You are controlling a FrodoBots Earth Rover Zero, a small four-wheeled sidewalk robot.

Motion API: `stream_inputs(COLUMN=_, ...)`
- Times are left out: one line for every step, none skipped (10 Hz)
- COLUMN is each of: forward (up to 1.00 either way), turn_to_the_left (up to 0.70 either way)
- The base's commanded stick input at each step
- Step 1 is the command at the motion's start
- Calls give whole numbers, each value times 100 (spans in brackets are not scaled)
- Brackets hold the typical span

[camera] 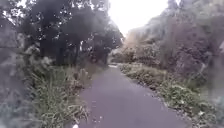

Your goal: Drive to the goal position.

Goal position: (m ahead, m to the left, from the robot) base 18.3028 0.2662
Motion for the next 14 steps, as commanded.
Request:
stream_inputs(forward=85, turn_to_the_left=6)
stream_inputs(forward=85, turn_to_the_left=1)
stream_inputs(forward=85, turn_to_the_left=1)
stream_inputs(forward=85, turn_to_the_left=1)
stream_inputs(forward=85, turn_to_the_left=1)
stream_inputs(forward=85, turn_to_the_left=1)
stream_inputs(forward=85, turn_to_the_left=1)
stream_inputs(forward=85, turn_to_the_left=1)
stream_inputs(forward=85, turn_to_the_left=1)
stream_inputs(forward=85, turn_to_the_left=1)
stream_inputs(forward=85, turn_to_the_left=-1)
stream_inputs(forward=85, turn_to_the_left=-9)
stream_inputs(forward=85, turn_to_the_left=-33)
stream_inputs(forward=85, turn_to_the_left=-33)
